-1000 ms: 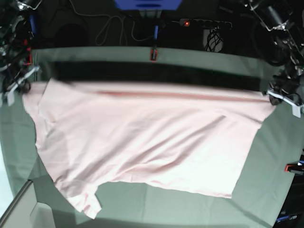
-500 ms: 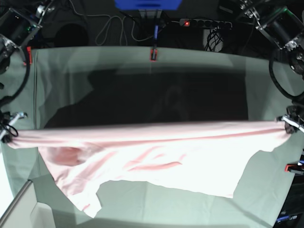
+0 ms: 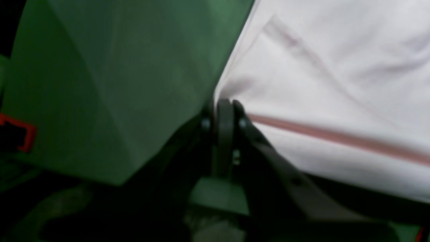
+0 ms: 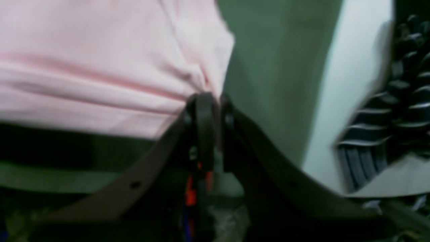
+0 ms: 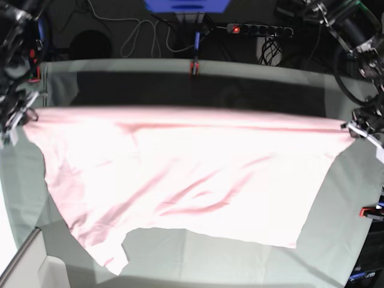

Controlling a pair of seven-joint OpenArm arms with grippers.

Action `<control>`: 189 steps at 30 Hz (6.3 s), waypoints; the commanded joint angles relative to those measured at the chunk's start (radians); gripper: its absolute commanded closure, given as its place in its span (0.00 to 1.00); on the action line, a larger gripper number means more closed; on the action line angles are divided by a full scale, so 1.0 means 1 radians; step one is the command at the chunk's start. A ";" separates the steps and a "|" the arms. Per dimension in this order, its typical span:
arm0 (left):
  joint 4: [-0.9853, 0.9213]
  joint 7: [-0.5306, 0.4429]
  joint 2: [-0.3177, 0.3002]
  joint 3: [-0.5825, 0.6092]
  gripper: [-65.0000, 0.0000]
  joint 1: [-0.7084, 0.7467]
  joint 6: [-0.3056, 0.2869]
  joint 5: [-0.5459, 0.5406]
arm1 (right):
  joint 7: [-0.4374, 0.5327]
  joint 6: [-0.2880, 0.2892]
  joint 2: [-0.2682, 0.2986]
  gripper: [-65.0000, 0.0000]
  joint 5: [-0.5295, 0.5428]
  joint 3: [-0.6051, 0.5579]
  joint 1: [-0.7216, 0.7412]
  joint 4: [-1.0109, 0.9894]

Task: Layout the t-shirt on the table in an organized manner, then fold the t-shirt properly
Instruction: 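Lift the shirt edge with both grippers, shake, and lay it flat, then release the edge and move both grippers to the shirt's middle, then grasp the shirt midline with both grippers and fold it toward the collar edge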

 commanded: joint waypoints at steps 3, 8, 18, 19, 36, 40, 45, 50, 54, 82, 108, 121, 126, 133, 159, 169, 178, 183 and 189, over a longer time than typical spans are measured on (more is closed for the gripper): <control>-0.028 -0.029 -0.020 -0.007 1.00 0.029 0.010 0.012 | 0.101 -0.019 -0.023 1.00 -0.014 0.025 -0.067 0.012; -0.071 -0.141 -0.017 -0.001 1.00 0.113 0.009 0.010 | 0.182 -0.019 -0.041 1.00 -0.014 0.027 -0.147 -0.011; -0.057 -0.199 0.031 -0.007 1.00 0.235 0.009 0.009 | 0.242 -0.019 -0.043 1.00 -0.014 0.082 -0.195 -0.117; -0.056 -0.199 0.037 -0.007 1.00 0.238 0.009 0.009 | 0.242 -0.019 -0.043 1.00 -0.014 0.082 -0.196 -0.119; -0.056 -0.199 0.065 -0.007 0.99 0.247 0.007 0.007 | 0.244 -0.019 -0.058 1.00 -0.014 0.081 -0.201 -0.119; -0.056 -0.199 0.062 -0.007 0.99 0.228 0.007 0.009 | 0.244 -0.019 -0.058 1.00 -0.014 0.081 -0.201 -0.123; -0.056 -0.195 0.062 -0.007 0.94 0.218 0.007 0.009 | 0.241 -0.019 -0.057 0.87 -0.015 0.085 -0.201 -0.123; -0.006 -0.190 0.051 -0.007 0.58 0.218 0.007 0.009 | 0.241 -0.019 -0.040 0.67 -0.015 0.090 -0.201 -0.120; 0.072 -0.188 0.051 -0.009 0.52 0.227 0.009 0.009 | 0.235 -0.019 -0.047 0.64 -0.014 0.159 -0.192 -0.119; -0.126 -0.324 0.042 -0.004 0.51 -0.243 0.023 0.021 | 0.311 -0.019 0.170 0.58 -0.109 -0.093 0.585 -0.717; -0.508 -0.587 0.035 -0.004 0.51 -0.413 0.023 0.243 | 0.943 -0.362 0.189 0.42 -0.300 -0.294 0.858 -1.507; -0.778 -0.590 -0.054 0.034 0.51 -0.527 0.023 0.245 | 0.943 -0.362 0.164 0.44 -0.299 -0.292 0.792 -1.507; -0.873 -0.745 -0.061 0.152 0.51 -0.536 0.035 0.245 | 0.943 -0.362 0.161 0.70 -0.299 -0.292 0.774 -1.507; -1.081 -0.936 -0.073 0.269 0.51 -0.559 0.207 0.243 | 0.943 -0.362 0.152 0.99 -0.299 -0.292 0.772 -1.507; -1.236 -1.012 -0.077 0.464 0.52 -0.602 0.242 0.242 | 0.942 -0.362 0.146 1.00 -0.299 -0.292 0.758 -1.507; -1.237 -1.012 -0.080 0.456 1.00 -0.580 0.245 0.239 | 0.942 -0.362 0.146 1.00 -0.299 -0.292 0.752 -1.506; -1.099 -0.936 -0.081 0.451 1.00 -0.562 0.242 0.234 | 0.950 -0.359 0.146 1.00 -0.299 -0.292 0.787 -1.500; -0.763 -0.787 -0.073 0.381 1.00 -0.433 0.241 0.151 | 0.948 -0.354 0.146 1.00 -0.299 -0.292 0.781 -1.389; -0.534 -0.712 -0.054 0.382 1.00 -0.338 0.239 0.122 | 0.942 -0.354 0.146 1.00 -0.239 -0.291 0.714 -1.248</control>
